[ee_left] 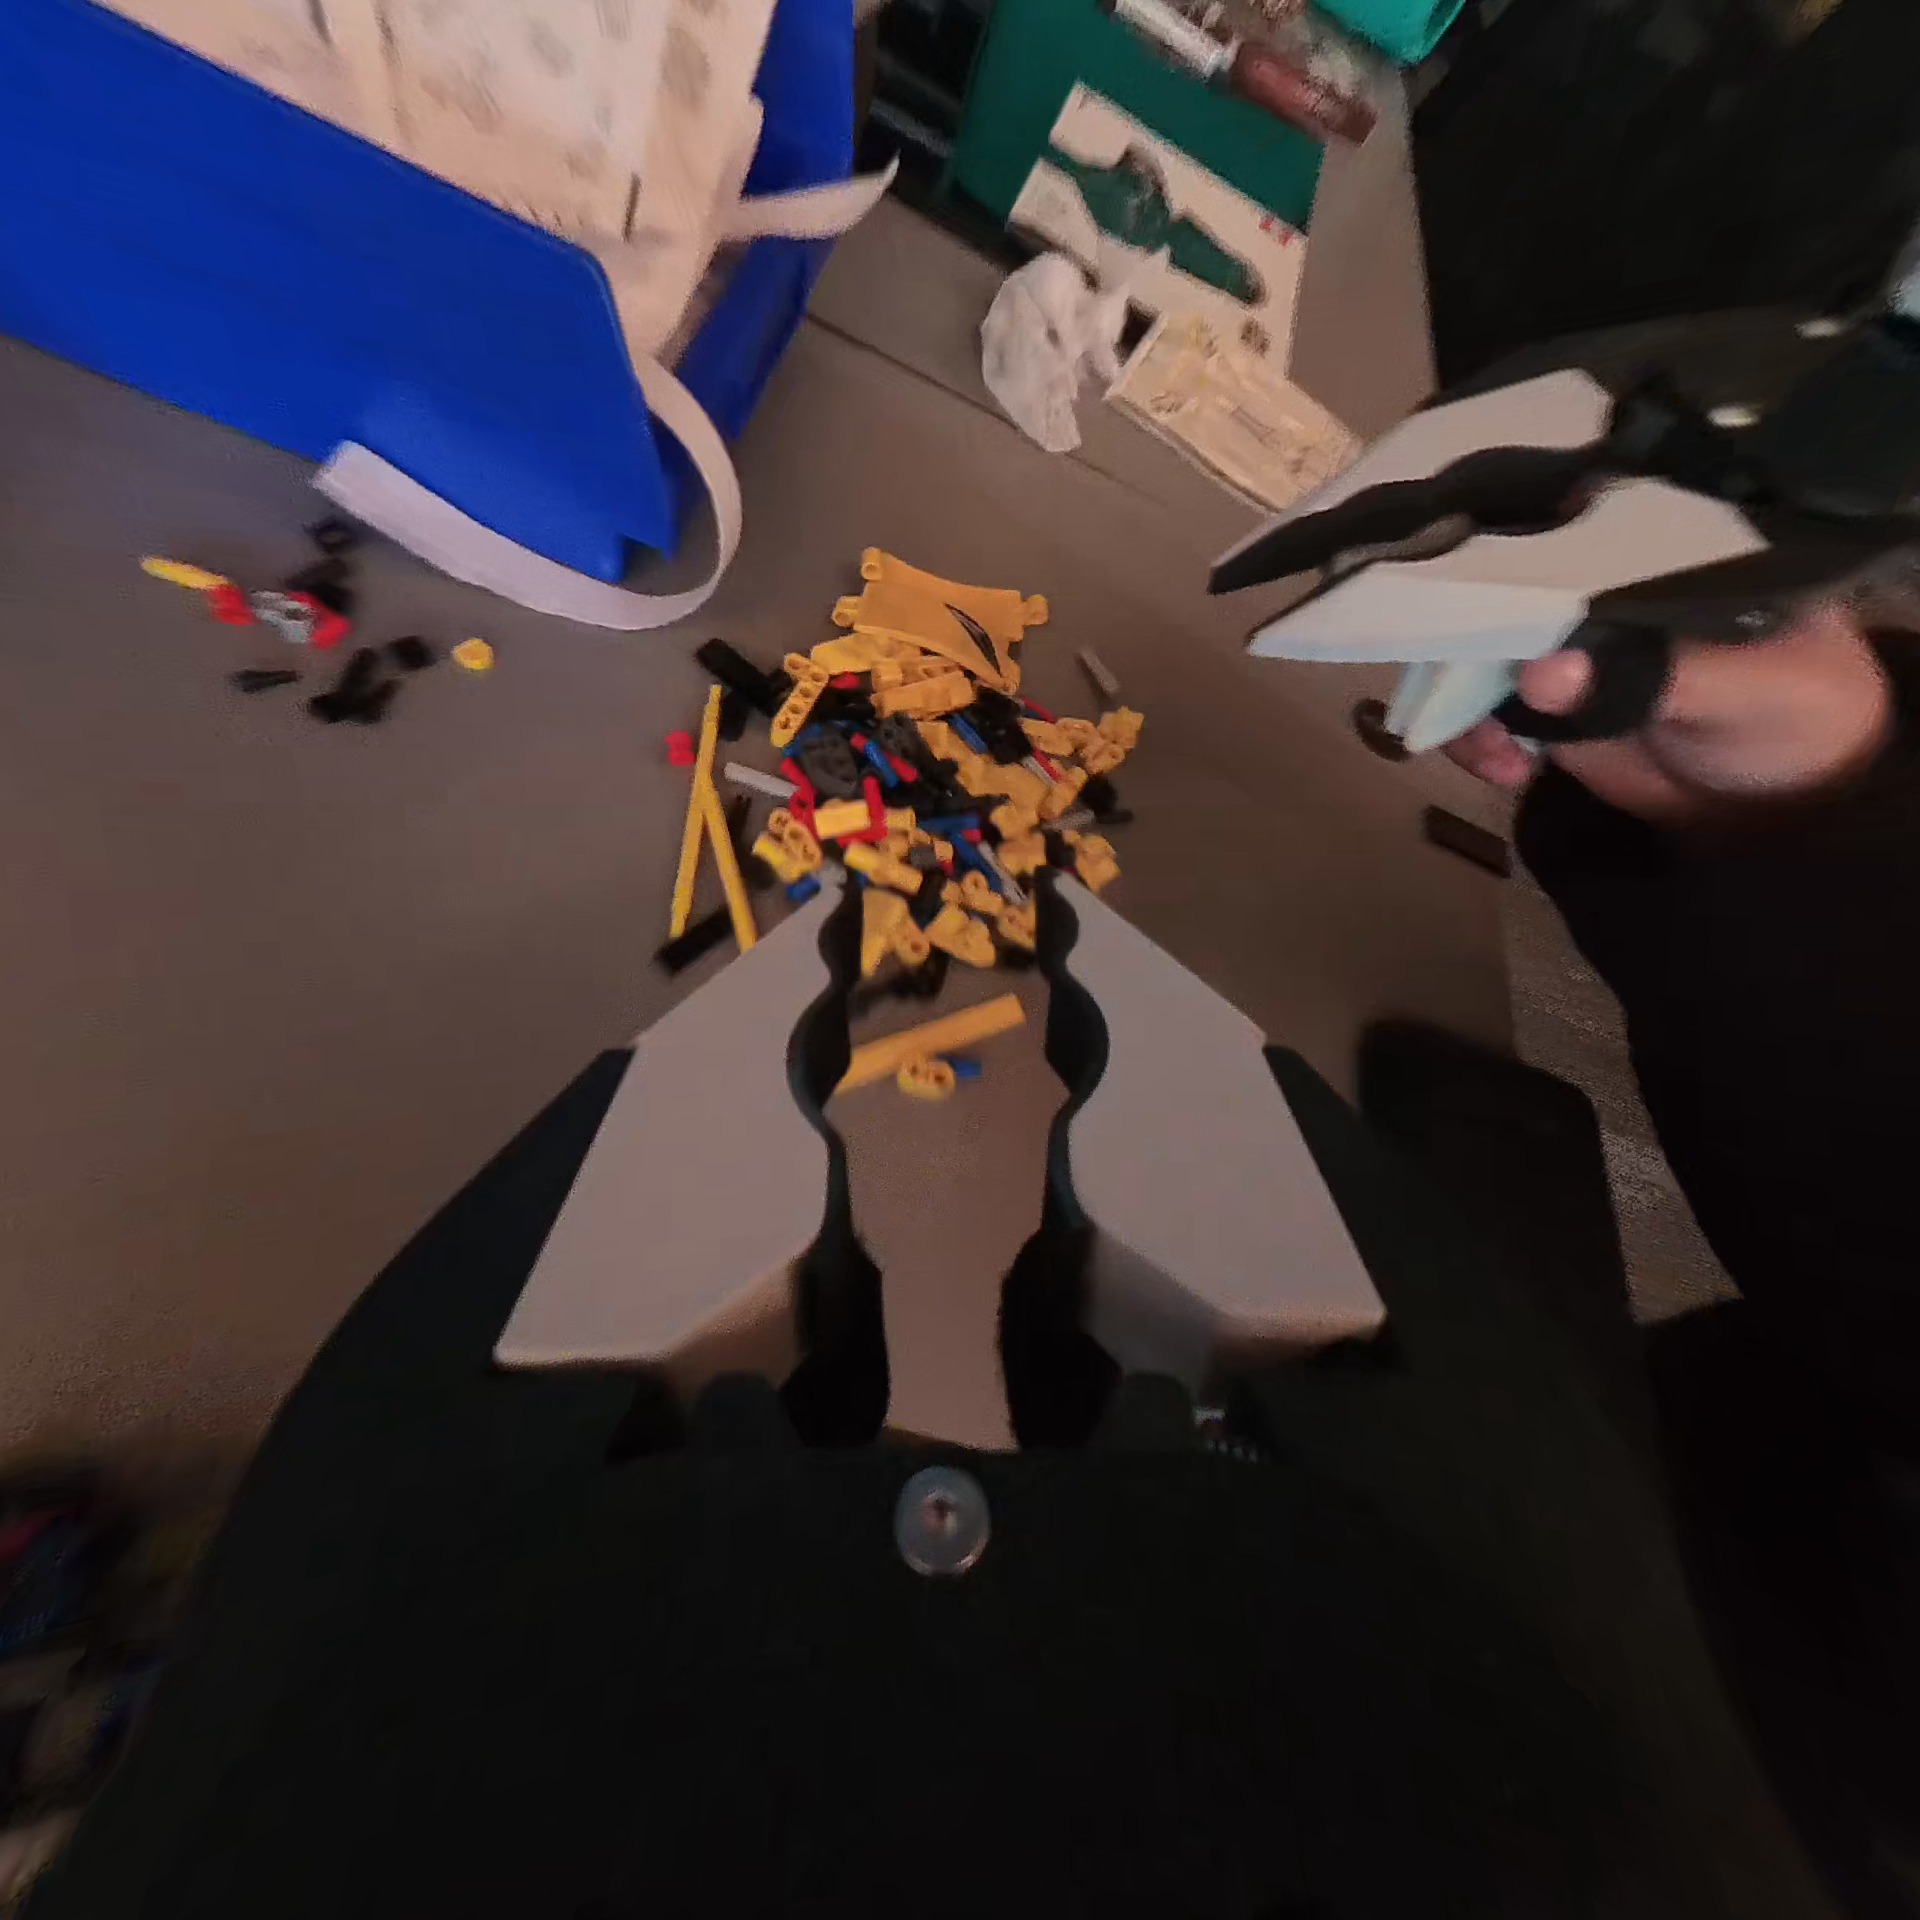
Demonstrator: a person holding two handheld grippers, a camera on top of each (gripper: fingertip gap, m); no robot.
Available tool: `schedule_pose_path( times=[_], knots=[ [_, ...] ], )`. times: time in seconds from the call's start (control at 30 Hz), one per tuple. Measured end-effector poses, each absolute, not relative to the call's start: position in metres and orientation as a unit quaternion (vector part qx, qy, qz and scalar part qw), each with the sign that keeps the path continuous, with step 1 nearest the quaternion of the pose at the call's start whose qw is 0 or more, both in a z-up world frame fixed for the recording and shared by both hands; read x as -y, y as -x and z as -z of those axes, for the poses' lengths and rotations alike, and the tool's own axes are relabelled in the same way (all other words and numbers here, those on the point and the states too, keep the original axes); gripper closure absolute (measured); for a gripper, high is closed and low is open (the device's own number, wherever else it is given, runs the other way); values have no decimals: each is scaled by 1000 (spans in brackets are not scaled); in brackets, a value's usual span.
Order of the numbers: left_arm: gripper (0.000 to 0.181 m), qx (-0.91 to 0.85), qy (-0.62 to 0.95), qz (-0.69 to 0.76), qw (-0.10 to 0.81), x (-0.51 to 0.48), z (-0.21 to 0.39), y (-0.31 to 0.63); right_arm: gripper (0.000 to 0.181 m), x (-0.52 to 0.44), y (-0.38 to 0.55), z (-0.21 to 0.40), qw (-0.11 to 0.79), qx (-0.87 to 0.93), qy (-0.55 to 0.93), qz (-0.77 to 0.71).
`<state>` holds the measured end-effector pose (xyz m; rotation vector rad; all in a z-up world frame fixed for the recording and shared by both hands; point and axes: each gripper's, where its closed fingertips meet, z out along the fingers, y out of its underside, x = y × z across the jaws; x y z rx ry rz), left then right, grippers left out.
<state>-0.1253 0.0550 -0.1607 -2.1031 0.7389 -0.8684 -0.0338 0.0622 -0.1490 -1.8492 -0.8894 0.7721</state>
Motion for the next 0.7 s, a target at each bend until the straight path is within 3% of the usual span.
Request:
schedule_pose_path(
  times=[0.17,0.37,0.57,0.7],
  knots=[
    [149,-284,791,315,442,33,133,228,150,23,127,169,377,565,650,-341],
    [150,-208,813,279,467,128,177,309,154,134,248,240,267,728,528,-346],
    [155,-176,802,241,518,142,182,335,159,146,282,255,302,756,495,-304],
    [154,-172,817,269,480,146,194,332,171,150,294,259,293,764,493,-294]
  ],
)
